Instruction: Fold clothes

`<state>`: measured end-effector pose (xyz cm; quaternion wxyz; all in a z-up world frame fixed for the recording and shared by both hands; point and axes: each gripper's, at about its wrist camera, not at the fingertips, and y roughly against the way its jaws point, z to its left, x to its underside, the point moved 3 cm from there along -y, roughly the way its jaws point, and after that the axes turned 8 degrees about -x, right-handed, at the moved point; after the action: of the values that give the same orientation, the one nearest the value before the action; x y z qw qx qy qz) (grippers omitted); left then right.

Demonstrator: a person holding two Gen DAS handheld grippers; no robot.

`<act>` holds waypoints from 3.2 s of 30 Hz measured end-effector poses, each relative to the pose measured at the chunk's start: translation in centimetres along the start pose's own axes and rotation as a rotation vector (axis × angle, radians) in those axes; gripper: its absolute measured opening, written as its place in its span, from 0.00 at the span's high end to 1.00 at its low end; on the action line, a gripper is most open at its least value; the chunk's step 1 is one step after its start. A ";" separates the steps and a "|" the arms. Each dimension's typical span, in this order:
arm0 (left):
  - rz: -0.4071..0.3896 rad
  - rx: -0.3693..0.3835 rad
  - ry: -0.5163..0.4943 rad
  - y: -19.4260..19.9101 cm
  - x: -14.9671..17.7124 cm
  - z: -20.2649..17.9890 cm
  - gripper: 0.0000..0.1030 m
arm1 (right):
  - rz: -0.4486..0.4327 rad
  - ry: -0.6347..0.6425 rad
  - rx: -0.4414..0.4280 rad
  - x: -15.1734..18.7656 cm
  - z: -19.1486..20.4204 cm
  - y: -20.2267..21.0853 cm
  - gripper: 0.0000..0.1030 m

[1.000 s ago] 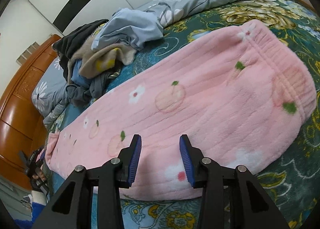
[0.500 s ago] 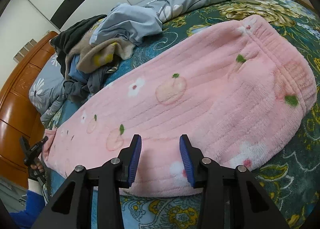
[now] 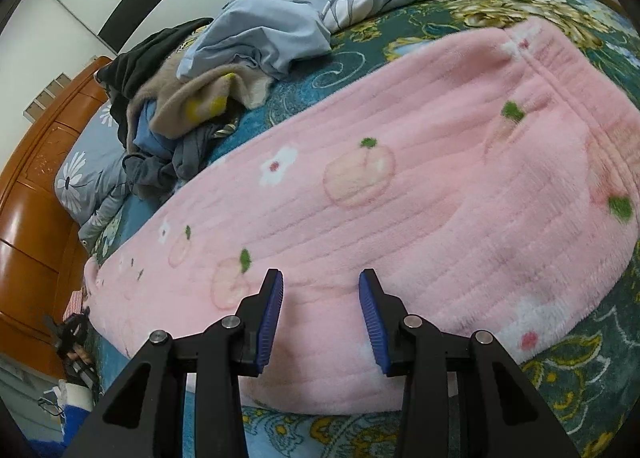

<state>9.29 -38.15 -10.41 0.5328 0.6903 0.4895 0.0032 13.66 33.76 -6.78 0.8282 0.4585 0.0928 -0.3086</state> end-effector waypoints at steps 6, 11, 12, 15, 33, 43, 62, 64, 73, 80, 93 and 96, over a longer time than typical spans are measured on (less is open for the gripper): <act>-0.021 -0.061 0.039 -0.1 -0.5 0.1 0.62 | 0.003 0.008 -0.006 0.5 0.1 0.0 0.60; -0.020 -0.058 0.035 -1.0 -1.1 -0.5 0.62 | -0.005 -0.002 -0.025 0.6 -0.1 0.3 0.60; -0.013 -0.033 0.054 -1.2 -1.2 -0.4 0.64 | -0.006 -0.001 -0.027 0.6 -0.1 0.4 0.60; -0.002 0.079 0.128 -1.0 -1.1 -0.6 0.83 | -0.011 -0.001 -0.036 0.8 -0.2 0.6 0.60; -0.102 -0.058 0.245 3.5 0.3 4.1 0.87 | -0.085 -0.017 -0.098 1.6 -1.8 3.6 0.60; -0.158 -0.068 0.124 7.6 -0.6 -2.0 0.87 | -0.124 -0.063 -0.142 2.5 -3.5 4.9 0.61; -0.069 0.404 -0.775 12.5 22.3 -36.0 0.87 | -0.145 -0.065 -0.189 4.5 -3.2 5.4 0.60; 0.001 0.389 -0.794 10.8 25.1 -36.3 0.87 | -0.139 -0.072 -0.192 4.8 -3.3 5.1 0.60; 0.174 0.409 -0.769 8.9 29.6 -34.6 0.68 | -0.092 -0.070 -0.206 5.6 -2.2 3.2 0.60; 0.109 0.475 -0.773 11.9 26.3 -31.4 0.44 | -0.054 0.006 -0.274 4.4 3.4 0.7 0.60; -0.091 0.021 -0.800 9.0 18.0 -17.4 0.41 | 0.161 0.333 -0.335 2.3 18.8 -9.8 0.60; -0.085 0.032 -0.816 8.2 18.1 -17.7 0.41 | 0.189 0.385 -0.260 1.6 19.4 -11.6 0.60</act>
<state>14.91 -12.57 -6.08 0.6722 0.6221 0.2660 -0.3006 5.49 12.68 -4.73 0.8724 0.4052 0.2444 -0.1223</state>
